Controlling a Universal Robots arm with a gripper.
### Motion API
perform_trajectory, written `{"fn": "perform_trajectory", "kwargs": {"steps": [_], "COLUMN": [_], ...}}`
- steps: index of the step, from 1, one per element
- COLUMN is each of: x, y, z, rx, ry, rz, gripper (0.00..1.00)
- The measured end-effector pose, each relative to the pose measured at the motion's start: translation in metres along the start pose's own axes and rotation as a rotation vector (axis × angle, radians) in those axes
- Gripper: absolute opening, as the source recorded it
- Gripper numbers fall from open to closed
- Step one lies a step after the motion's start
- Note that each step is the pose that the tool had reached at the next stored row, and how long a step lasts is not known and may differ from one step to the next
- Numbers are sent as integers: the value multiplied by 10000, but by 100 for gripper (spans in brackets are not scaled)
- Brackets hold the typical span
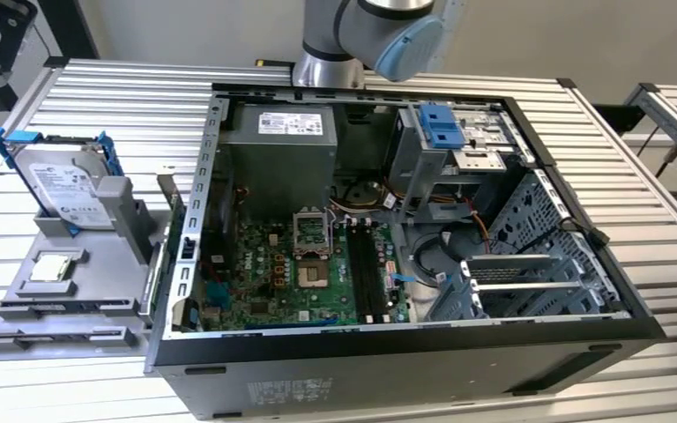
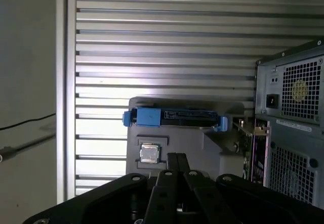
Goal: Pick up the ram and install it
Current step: 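Reach for the ram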
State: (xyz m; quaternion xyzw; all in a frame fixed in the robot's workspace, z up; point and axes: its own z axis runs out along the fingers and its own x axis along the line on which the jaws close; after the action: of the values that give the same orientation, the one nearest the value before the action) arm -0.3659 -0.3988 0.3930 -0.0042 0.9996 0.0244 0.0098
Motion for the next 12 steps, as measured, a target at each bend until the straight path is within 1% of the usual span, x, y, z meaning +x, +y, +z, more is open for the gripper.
{"fn": "perform_trajectory", "kwargs": {"steps": [1,3,12], "x": [1,2,2], "y": [-1,-21,-172], "z": [0,-1,2], "rx": [0,1,5], "ry": [1,1,-14], "rz": [0,3,289], "gripper": [0,0,0]}}
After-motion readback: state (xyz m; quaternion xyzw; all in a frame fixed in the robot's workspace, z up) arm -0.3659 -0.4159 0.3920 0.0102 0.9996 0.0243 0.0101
